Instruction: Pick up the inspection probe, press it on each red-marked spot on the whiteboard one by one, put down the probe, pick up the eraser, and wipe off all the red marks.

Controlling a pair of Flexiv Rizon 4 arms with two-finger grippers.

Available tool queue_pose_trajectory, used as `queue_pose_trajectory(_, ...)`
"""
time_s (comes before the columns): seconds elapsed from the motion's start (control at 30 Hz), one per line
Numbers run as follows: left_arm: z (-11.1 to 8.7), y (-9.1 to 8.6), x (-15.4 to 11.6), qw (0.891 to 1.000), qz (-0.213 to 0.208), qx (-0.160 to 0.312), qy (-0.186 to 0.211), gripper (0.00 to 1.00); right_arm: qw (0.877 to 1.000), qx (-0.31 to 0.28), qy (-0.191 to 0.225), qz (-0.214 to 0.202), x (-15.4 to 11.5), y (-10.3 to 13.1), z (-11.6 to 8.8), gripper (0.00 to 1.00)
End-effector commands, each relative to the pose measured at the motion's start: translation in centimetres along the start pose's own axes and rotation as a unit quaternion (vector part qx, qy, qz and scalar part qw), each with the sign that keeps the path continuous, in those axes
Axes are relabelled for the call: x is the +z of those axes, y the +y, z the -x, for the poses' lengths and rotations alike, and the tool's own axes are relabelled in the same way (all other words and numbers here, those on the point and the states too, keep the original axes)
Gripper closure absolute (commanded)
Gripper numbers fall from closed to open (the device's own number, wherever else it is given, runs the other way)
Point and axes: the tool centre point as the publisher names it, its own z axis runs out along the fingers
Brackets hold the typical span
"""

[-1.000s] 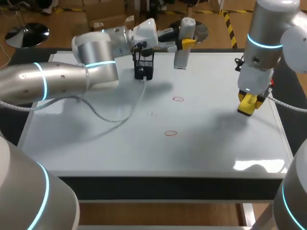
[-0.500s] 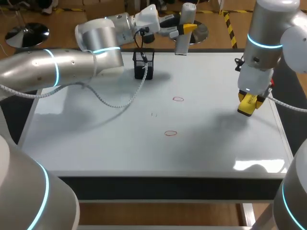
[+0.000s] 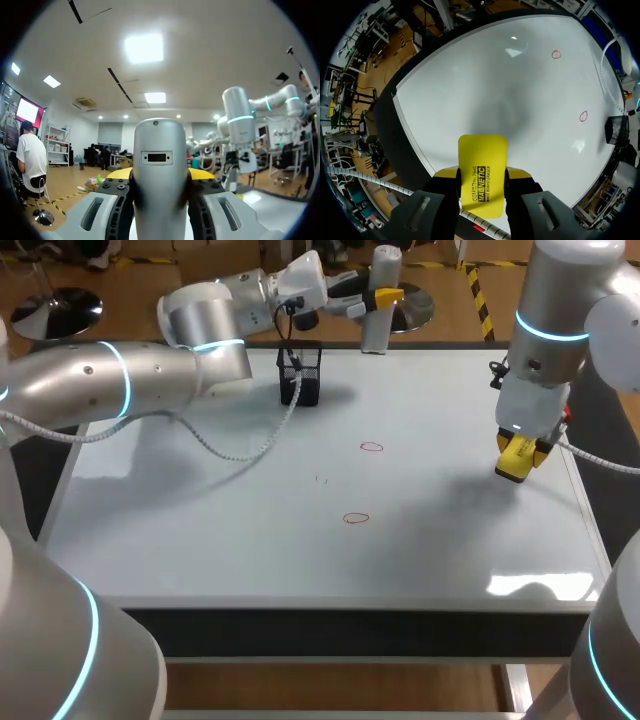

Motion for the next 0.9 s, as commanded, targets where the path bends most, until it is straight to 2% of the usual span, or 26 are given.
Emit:
queue_pose_trajectory(0.03,0.3,0.0,0.1,1.0,-0.001,-0.001,0.004,1.0,1.0,-0.001,0.002,-0.001,0.0,-0.1,0.0,1.0)
queue_pose_trajectory(0.33,0.3,0.0,0.1,1.0,-0.001,-0.001,0.004,1.0,1.0,-0.001,0.002,-0.001,0.0,-0.1,0.0,1.0)
queue_pose_trajectory(0.5,0.3,0.0,0.1,1.0,-0.001,-0.001,0.004,1.0,0.999,-0.034,0.024,-0.012,-0.5,1.3,3.7,1.0)
queue_pose_trajectory(0.7,0.3,0.0,0.1,1.0,-0.001,-0.001,0.004,1.0,0.996,-0.081,0.034,-0.024,-1.6,4.2,8.0,1.0)
queue_pose_trajectory(0.9,0.3,0.0,0.1,1.0,-0.001,-0.001,0.004,1.0,0.99,-0.137,0.027,-0.026,-1.6,6.9,12.1,1.0)
